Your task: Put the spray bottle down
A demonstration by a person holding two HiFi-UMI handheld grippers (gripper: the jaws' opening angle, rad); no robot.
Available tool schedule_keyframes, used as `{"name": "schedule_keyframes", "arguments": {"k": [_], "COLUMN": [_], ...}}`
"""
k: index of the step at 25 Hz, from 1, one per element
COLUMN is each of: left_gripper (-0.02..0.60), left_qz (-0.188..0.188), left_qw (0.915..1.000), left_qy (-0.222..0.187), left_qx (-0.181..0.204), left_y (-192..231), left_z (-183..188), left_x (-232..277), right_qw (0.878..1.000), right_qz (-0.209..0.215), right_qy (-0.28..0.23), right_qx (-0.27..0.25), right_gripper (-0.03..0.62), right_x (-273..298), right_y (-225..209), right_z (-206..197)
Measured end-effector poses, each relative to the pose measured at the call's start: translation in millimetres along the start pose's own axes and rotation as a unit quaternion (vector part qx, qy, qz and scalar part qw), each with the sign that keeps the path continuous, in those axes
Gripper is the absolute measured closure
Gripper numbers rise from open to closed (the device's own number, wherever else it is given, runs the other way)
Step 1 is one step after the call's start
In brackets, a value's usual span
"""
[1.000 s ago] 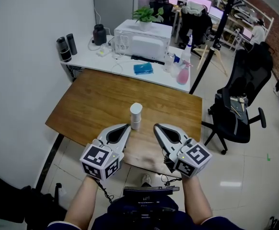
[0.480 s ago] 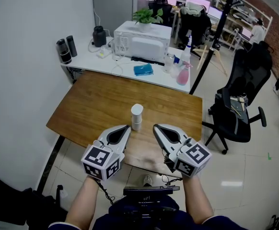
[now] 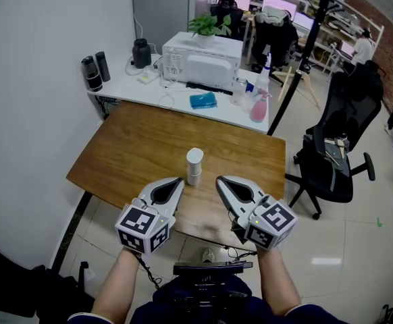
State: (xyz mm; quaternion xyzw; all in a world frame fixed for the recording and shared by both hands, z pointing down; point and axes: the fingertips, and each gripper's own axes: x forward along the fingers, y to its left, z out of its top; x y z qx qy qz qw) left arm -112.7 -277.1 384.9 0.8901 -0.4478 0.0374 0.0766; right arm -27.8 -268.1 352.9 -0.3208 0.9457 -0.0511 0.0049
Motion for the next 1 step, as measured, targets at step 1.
{"name": "schedule_keyframes", "arguments": {"k": [1], "left_gripper": [0.575], "left_qz": [0.0], "left_qw": [1.0], "left_qy": [0.0], "left_qx": [0.0], "left_y": [0.2], "left_z": [-0.1], "left_x": [-0.3], "right_qw": [1.0], "right_qz": [0.0], "right_qy": [0.0], "right_qx": [0.0], "right_gripper": [0.593], "right_x": [0.4], "right_y": [0.3], "right_z": [0.1]}}
